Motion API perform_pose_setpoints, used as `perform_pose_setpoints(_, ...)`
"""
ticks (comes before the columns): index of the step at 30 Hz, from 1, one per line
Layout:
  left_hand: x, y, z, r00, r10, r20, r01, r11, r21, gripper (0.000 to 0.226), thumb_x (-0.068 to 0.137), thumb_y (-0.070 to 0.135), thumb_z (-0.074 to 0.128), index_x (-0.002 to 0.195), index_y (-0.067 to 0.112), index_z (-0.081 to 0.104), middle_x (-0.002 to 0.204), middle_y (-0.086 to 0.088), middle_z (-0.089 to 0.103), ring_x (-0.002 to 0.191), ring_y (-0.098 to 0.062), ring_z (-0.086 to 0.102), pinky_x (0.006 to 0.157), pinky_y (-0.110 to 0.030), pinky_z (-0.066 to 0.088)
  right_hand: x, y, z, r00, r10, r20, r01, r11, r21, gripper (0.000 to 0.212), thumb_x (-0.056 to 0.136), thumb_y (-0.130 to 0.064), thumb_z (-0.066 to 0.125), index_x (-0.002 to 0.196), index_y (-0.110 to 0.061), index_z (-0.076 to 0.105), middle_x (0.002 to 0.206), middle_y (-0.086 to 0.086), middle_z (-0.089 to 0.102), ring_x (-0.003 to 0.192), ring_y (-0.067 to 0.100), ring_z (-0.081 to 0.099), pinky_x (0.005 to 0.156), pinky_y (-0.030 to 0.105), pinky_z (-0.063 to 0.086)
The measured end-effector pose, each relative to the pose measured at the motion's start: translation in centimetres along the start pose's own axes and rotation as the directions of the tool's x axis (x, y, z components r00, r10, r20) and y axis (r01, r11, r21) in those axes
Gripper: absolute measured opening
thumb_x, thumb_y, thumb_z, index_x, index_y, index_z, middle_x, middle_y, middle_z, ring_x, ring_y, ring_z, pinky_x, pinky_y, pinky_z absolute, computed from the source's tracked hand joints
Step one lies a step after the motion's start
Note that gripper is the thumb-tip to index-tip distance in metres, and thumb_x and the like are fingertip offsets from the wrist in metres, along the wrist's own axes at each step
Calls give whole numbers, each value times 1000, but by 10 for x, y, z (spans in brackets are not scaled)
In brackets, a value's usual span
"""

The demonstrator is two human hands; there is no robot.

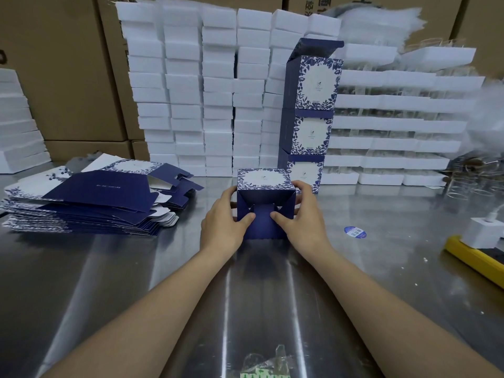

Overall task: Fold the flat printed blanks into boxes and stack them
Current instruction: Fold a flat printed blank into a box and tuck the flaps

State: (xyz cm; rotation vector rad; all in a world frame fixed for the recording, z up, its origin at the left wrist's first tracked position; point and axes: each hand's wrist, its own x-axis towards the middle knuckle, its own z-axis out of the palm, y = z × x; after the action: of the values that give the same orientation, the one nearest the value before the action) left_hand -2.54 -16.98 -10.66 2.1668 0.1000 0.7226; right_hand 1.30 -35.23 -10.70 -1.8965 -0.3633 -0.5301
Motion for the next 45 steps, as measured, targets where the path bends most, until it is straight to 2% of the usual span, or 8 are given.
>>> perform_pose_setpoints(15, -1, 14, -5, 997, 78, -1, -73, 920, -385, 74, 81, 72, 63, 147, 42, 46, 138, 23, 59, 127, 4, 56, 108, -30, 47, -5, -24, -6, 995, -60, -78, 68, 991, 111, 54, 101, -66, 42, 140, -34, 59, 121, -22, 65, 109, -13, 59, 90, 11, 42)
perform_pose_setpoints(18, -3, 21, -8, 998, 61, -29, -67, 834, -547, 61, 81, 69, 61, 133, 37, 52, 128, 25, 61, 117, 12, 58, 96, -11, 45, -3, -27, -8, 993, -58, -106, 80, 972, 223, 34, 103, -42, 55, 136, -36, 59, 122, -20, 68, 112, -6, 62, 90, 7, 46)
perform_pose_setpoints(23, -2, 27, -10, 998, 16, -60, -50, 789, -612, 59, 77, 76, 64, 125, 49, 46, 127, 27, 58, 113, 16, 57, 93, -12, 44, 0, -21, -9, 989, -137, -53, 138, 990, 19, 79, 86, -6, 67, 148, -48, 40, 129, -13, 66, 118, 6, 62, 102, 29, 50)
perform_pose_setpoints(26, -2, 27, -10, 999, 1, -43, -26, 813, -582, 71, 77, 81, 65, 136, 50, 38, 135, 35, 53, 120, 22, 50, 96, -12, 39, -1, -17, -7, 983, -182, 8, 182, 981, -65, 82, 81, -17, 67, 149, -48, 36, 133, -11, 61, 118, 5, 60, 105, 41, 50)
perform_pose_setpoints(31, 2, 15, -4, 995, -43, -95, -5, 891, -453, 59, 88, 57, 71, 137, 49, 39, 130, 24, 58, 117, 16, 54, 96, -18, 44, -9, -21, -2, 993, -95, 71, 99, 994, -54, 74, 78, -69, 74, 142, -49, 41, 123, -43, 51, 115, -26, 46, 96, 8, 39)
perform_pose_setpoints(34, 5, 9, -2, 994, -15, -105, -26, 922, -385, 50, 97, 32, 71, 135, 50, 43, 125, 19, 62, 120, -3, 61, 101, -33, 53, -10, -31, -1, 999, 1, 51, -4, 998, 67, 74, 77, -81, 67, 133, -35, 53, 122, -30, 63, 112, -11, 60, 103, 26, 52)
perform_pose_setpoints(40, 5, 16, -2, 991, -102, -89, 55, 906, -420, 58, 107, 66, 33, 156, 37, 41, 137, 29, 46, 131, 6, 43, 104, -17, 27, -10, -42, -8, 990, 137, 35, -141, 979, 145, 63, 102, -74, 32, 127, -27, 66, 115, -13, 69, 110, 14, 61, 108, 40, 44)
perform_pose_setpoints(45, 7, 12, -1, 988, -143, -48, 115, 918, -379, 61, 109, 62, 27, 155, 26, 44, 139, 5, 54, 140, -18, 48, 107, -29, 31, -3, -49, -13, 982, 44, -183, -16, 988, 152, 15, 103, -31, 61, 117, -33, 58, 96, -19, 63, 89, 10, 61, 83, 30, 47)
